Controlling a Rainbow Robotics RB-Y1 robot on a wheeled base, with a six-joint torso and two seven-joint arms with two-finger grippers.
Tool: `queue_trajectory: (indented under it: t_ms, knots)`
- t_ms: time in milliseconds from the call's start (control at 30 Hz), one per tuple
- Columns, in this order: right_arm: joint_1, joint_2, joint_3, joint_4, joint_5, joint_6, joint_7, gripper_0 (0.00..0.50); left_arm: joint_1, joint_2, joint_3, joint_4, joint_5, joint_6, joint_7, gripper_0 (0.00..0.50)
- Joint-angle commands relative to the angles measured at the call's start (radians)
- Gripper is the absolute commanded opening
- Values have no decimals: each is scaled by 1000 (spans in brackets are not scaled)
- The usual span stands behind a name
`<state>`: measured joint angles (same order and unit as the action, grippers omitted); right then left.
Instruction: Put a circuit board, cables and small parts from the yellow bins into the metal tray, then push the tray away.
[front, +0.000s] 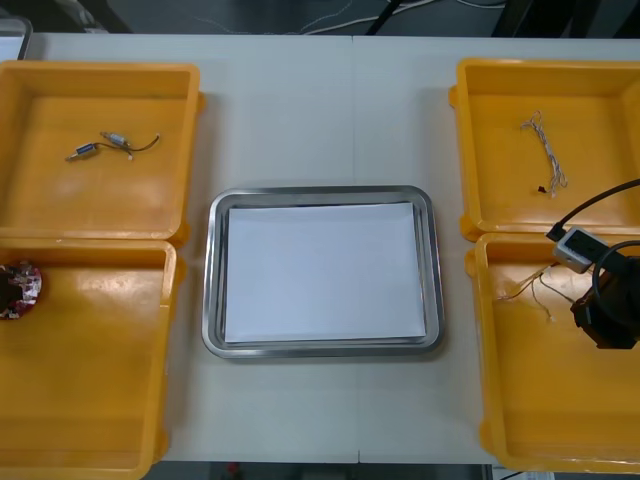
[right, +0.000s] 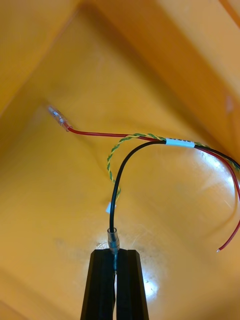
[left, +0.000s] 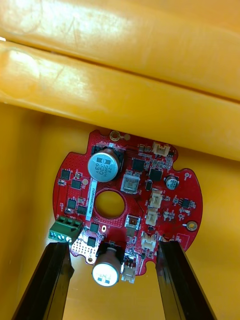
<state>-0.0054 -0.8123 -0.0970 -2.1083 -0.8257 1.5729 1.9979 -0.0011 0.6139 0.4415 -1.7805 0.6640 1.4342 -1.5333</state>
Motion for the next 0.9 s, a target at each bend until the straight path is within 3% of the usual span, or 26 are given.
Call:
queue_trajectory:
  t_ms: [33,333,900]
  knots:
    - [62,12,-73,-48,-27,13,15,0,47,-13,11,-5,25,-28,-50,500]
    - [157,13,-168,-88,-56,38,16,0,76,-13,25,-7,52,-35,-70,500]
    - [364,13,-282,-185,-104,19,7,0,81,-19,11,-5,19,-63,-47,485]
